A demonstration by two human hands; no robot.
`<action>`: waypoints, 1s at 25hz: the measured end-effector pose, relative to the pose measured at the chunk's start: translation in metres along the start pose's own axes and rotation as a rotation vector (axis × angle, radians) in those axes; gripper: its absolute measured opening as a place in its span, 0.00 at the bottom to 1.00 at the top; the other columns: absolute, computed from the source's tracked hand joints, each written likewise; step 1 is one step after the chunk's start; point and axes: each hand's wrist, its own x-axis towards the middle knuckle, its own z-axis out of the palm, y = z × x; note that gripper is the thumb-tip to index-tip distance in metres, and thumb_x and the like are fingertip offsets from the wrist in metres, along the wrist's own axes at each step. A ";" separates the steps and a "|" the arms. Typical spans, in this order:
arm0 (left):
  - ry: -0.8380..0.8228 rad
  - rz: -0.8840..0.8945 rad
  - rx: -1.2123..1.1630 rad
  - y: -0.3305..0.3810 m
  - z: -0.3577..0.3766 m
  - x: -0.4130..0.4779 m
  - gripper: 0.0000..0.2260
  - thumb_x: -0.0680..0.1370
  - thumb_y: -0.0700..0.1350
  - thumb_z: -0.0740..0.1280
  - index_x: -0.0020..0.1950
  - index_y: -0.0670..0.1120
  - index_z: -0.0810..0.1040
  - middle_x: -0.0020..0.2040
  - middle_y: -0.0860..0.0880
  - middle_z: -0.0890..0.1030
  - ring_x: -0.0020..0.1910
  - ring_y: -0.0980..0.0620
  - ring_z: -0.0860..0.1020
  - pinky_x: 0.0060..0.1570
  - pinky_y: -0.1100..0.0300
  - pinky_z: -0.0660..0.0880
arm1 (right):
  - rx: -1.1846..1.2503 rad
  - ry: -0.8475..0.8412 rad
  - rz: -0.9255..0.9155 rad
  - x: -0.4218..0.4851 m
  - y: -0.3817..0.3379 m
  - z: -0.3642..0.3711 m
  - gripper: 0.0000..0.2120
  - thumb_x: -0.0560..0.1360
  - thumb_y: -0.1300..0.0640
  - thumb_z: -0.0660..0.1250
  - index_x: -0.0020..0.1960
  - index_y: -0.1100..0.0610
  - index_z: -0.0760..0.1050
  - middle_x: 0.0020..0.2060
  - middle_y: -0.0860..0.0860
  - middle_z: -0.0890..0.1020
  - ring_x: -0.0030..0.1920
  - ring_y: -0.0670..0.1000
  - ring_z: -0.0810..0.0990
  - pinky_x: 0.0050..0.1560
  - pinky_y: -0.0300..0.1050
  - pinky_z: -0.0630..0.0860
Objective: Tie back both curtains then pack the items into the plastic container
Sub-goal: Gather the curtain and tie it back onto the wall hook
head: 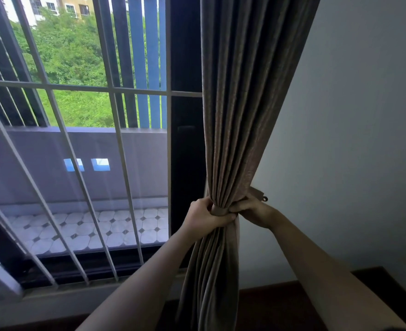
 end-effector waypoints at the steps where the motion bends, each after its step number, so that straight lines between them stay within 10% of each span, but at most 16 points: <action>1: -0.074 0.006 -0.046 -0.002 -0.003 0.001 0.20 0.67 0.44 0.76 0.57 0.44 0.78 0.49 0.50 0.83 0.49 0.55 0.82 0.45 0.64 0.79 | -0.077 -0.018 0.000 0.002 0.001 -0.002 0.23 0.64 0.60 0.71 0.59 0.55 0.76 0.54 0.49 0.82 0.60 0.51 0.78 0.59 0.43 0.74; 6: -0.101 -0.175 -0.314 -0.016 -0.006 0.015 0.15 0.69 0.41 0.62 0.54 0.49 0.78 0.51 0.46 0.81 0.50 0.50 0.79 0.46 0.62 0.77 | -0.155 0.085 -0.020 0.002 -0.005 0.005 0.18 0.69 0.66 0.72 0.54 0.49 0.77 0.48 0.38 0.84 0.54 0.40 0.80 0.53 0.34 0.74; 16: -0.033 -0.029 -0.039 -0.024 -0.006 0.037 0.26 0.76 0.43 0.68 0.69 0.55 0.62 0.60 0.56 0.73 0.60 0.55 0.74 0.53 0.64 0.73 | -0.084 0.176 -0.101 0.011 0.007 0.009 0.32 0.60 0.59 0.77 0.62 0.63 0.74 0.56 0.52 0.82 0.60 0.51 0.78 0.60 0.45 0.74; 20: -0.098 0.011 0.101 -0.012 -0.019 0.045 0.34 0.76 0.40 0.67 0.75 0.54 0.49 0.53 0.64 0.69 0.51 0.65 0.72 0.42 0.75 0.73 | -0.079 0.163 -0.085 0.011 0.008 0.011 0.30 0.60 0.58 0.77 0.61 0.59 0.75 0.56 0.52 0.82 0.60 0.50 0.78 0.60 0.43 0.74; 25: -0.181 -0.053 0.200 -0.002 -0.032 0.062 0.27 0.75 0.35 0.66 0.70 0.49 0.60 0.45 0.50 0.75 0.40 0.53 0.78 0.34 0.62 0.78 | -0.126 0.073 -0.044 0.008 0.000 0.004 0.29 0.62 0.57 0.76 0.62 0.59 0.75 0.58 0.53 0.81 0.62 0.50 0.77 0.64 0.46 0.72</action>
